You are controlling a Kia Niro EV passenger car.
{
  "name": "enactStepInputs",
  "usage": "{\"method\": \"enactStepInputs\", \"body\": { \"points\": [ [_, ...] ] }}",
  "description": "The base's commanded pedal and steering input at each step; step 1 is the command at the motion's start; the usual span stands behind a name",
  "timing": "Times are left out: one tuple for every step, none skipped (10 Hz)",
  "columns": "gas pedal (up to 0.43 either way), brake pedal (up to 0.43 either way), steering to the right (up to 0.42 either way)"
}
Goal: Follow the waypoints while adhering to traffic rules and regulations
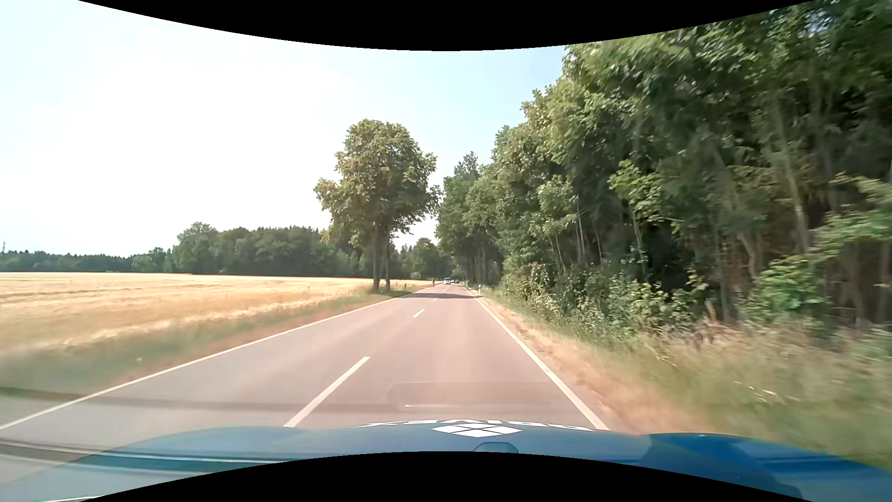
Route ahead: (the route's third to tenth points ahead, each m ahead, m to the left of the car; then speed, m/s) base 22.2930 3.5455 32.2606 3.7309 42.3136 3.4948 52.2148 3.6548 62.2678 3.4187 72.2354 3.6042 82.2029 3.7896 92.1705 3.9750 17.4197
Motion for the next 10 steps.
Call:
{"method": "enactStepInputs", "body": {
  "points": [
    [0.240,0.000,-0.002],
    [0.240,0.000,-0.002],
    [0.240,0.000,-0.002],
    [0.240,0.000,0.000],
    [0.240,0.000,0.001],
    [0.228,0.000,0.002],
    [0.228,0.000,0.002],
    [0.228,0.000,0.002],
    [0.220,0.000,0.002],
    [0.209,0.000,0.001]
  ]
}}
